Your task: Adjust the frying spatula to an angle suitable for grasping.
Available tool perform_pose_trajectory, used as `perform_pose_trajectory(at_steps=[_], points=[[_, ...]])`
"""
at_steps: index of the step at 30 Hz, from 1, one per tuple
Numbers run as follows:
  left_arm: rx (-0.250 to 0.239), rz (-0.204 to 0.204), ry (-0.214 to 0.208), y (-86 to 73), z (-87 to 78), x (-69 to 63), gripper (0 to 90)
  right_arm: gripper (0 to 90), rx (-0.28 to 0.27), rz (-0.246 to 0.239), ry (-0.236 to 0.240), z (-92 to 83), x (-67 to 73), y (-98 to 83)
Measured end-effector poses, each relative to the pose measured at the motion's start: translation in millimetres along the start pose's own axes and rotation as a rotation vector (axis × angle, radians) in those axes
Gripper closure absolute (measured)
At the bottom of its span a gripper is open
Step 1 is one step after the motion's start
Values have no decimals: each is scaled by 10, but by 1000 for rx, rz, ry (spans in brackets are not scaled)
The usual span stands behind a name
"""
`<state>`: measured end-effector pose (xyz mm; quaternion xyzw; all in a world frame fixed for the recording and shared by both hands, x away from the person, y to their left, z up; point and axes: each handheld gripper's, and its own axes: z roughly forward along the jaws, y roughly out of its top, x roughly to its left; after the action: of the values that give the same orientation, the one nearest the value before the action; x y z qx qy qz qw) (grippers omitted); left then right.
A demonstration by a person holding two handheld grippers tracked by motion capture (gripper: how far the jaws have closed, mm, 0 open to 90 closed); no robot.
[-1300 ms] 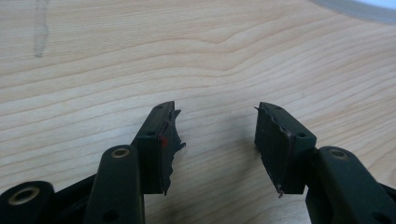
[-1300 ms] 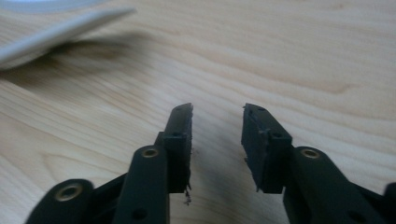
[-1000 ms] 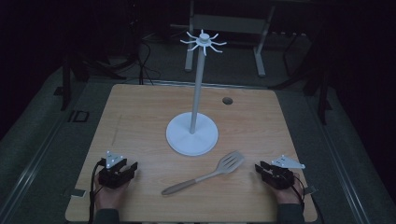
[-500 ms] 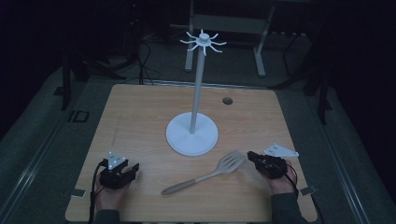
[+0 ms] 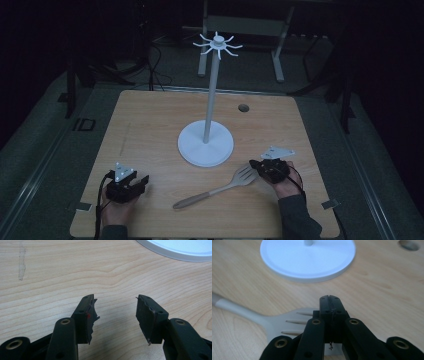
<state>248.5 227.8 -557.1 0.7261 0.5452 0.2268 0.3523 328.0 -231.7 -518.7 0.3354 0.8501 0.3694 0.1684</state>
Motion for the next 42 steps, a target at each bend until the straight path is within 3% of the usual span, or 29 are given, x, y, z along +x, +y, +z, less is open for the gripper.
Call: perform_pose_trajectory(at_steps=[12, 29, 42], points=[[-2, -4, -3, 3, -6, 6, 491, 899, 85, -42, 3, 129, 27, -7], [-3, -7, -1, 4, -6, 4, 486, 891, 96, -41, 4, -12, 75, -198], [0, -5, 0, 4, -4, 1, 484, 880, 136, -60, 27, -161, 219, -364]])
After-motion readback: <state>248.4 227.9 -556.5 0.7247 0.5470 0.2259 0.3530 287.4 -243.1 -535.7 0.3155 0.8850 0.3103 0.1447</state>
